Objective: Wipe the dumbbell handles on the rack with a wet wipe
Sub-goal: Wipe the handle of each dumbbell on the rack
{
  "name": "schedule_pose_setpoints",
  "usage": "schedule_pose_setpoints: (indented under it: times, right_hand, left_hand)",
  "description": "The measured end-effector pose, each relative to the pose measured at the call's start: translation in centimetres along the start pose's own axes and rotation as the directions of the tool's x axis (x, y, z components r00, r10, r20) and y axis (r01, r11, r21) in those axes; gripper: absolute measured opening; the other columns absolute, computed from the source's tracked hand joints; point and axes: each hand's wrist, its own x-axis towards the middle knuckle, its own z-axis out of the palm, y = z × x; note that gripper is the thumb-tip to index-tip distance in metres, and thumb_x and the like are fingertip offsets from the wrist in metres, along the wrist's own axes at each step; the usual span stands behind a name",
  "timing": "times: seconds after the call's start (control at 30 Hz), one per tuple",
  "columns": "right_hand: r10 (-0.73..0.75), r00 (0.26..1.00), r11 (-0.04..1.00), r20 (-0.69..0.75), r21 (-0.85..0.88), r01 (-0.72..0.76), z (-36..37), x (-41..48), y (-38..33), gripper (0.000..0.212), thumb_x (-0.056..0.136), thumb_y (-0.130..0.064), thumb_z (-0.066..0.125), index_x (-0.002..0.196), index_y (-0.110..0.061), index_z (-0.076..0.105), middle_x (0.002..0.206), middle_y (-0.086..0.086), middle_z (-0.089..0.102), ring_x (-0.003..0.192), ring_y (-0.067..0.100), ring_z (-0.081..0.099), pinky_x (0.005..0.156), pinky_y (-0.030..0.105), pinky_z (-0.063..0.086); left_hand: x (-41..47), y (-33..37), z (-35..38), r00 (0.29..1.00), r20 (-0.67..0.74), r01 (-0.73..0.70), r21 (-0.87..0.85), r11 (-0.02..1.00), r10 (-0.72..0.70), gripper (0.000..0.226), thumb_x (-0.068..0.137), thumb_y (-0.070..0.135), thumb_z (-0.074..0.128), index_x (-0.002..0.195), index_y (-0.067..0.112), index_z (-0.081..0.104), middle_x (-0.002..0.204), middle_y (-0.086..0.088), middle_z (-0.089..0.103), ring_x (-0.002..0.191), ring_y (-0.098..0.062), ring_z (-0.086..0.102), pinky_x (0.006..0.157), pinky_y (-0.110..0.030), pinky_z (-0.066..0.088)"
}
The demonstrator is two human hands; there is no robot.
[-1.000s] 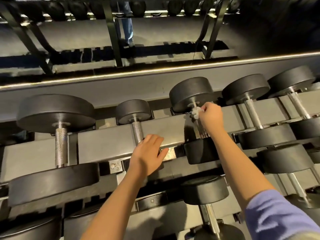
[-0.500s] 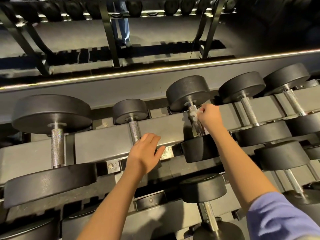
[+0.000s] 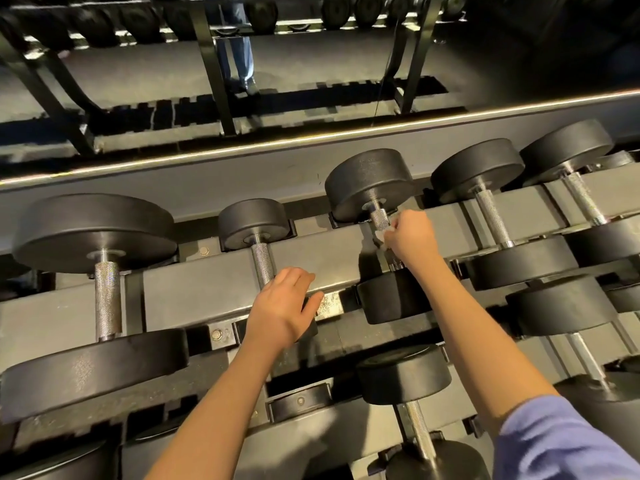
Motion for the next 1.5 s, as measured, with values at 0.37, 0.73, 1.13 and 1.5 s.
schedule_pose_setpoints:
  times: [0.37, 0.73, 1.13, 1.5]
  right_hand:
    - [-0.023, 0.998, 1.0, -0.064, -0.013, 0.022, 0.2, 1.2, -1.4, 0.023, 0.09, -0.007, 0.051, 0.104, 0.0, 0.068, 0.107, 0.018, 0.06, 0.095, 0.031, 0.059, 0.074, 0.031, 0.045]
    - [-0.038, 0.991, 0.991, -0.126, -0.135, 0.021, 1.0, 0.3, 0.0, 0.012, 0.088, -0.007, 0.057, 0.093, -0.001, 0.066, 0.094, 0.017, 0.065, 0.09, 0.032, 0.061, 0.07, 0.033, 0.044]
    - [-0.036, 0.998, 0.998, -0.052, -0.051, 0.034, 0.5, 0.1, 0.5, 0.019, 0.082, -0.02, 0.069, 0.086, -0.001, 0.067, 0.088, 0.015, 0.066, 0.083, 0.032, 0.063, 0.075, 0.038, 0.053]
    - [0.017, 1.0, 0.997, 0.012, 0.079, -0.018, -1.0, 1.0, -0.1, 0.035, 0.086, -0.014, 0.061, 0.054, -0.01, 0.046, 0.065, 0.007, 0.048, 0.068, 0.024, 0.049, 0.063, 0.027, 0.038]
  left_hand:
    - [-0.1, -0.2, 0.3, 0.998, -0.055, -0.029, -0.005, 1.0, 0.029, 0.055, 0.093, 0.05, 0.028, 0.128, 0.016, 0.055, 0.118, 0.005, 0.055, 0.116, -0.013, 0.047, 0.091, -0.028, 0.042]
    - [-0.2, -0.3, 0.5, 0.994, -0.108, -0.034, -0.043, 0.998, 0.029, 0.057, 0.091, 0.051, 0.027, 0.122, 0.015, 0.059, 0.113, 0.004, 0.057, 0.108, -0.013, 0.052, 0.085, -0.03, 0.049]
    - [-0.4, -0.4, 1.0, 0.975, -0.206, -0.095, -0.066, 0.993, 0.079, 0.045, 0.093, 0.04, 0.043, 0.112, 0.008, 0.066, 0.104, -0.001, 0.063, 0.098, -0.018, 0.058, 0.078, -0.032, 0.053]
    - [-0.4, -0.3, 1.0, 0.968, -0.23, -0.113, -0.061, 0.992, 0.096, 0.043, 0.092, 0.039, 0.044, 0.11, 0.008, 0.067, 0.103, -0.002, 0.064, 0.097, -0.018, 0.059, 0.075, -0.03, 0.052]
